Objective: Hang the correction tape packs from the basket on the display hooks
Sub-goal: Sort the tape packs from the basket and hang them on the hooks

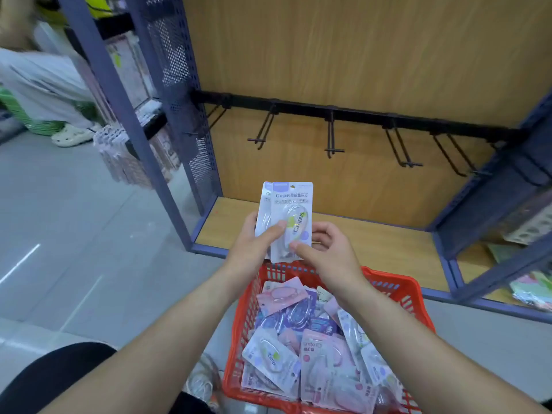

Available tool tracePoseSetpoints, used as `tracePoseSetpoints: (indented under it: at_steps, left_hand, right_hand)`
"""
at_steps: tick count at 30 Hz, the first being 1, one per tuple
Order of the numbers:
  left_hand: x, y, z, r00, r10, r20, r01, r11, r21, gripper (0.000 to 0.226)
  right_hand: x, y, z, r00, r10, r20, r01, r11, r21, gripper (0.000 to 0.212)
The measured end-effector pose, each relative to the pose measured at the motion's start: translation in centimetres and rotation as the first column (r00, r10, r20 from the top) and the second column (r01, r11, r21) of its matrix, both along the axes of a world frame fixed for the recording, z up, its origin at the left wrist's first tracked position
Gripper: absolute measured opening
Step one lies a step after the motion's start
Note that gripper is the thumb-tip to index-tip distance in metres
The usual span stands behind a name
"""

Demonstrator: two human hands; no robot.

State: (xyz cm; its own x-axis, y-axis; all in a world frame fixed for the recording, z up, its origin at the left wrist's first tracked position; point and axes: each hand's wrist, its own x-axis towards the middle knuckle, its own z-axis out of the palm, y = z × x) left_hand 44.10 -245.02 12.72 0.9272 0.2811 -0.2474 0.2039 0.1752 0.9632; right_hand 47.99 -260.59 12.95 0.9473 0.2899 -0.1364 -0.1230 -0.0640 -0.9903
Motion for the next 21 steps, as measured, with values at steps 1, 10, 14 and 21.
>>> tracePoseSetpoints:
  at_steps: [1,10,14,21]
  left_hand:
    - [0.1,1.0,0.1,1.0,0.023,0.003,-0.023,1.0,0.021,0.033]
    - [-0.6,11.7,3.4,0.988,0.154,0.018,-0.152,0.938,0.311,0.036]
    - [-1.1,16.2,2.6,0.965,0.263,-0.009,-0.251,0.928,0.276,0.024]
    - [0.0,19.5,0.6,0.91,0.414,-0.003,-0.405,0.892,0.202,0.045]
  right_hand:
    - [0.3,1.0,0.0,1.0,0.003,-0.025,-0.002,1.0,0.028,0.032]
    - [5.2,8.7,0.9,0.995,0.041,-0.094,-0.028,0.991,0.13,0.029]
    - [7.3,13.1,-0.4,0.991,0.13,-0.029,-0.131,0.991,-0.041,0.029]
    - [11.1,21.9,-1.0,0.984,0.158,0.084,-0.149,0.984,-0.1,0.026]
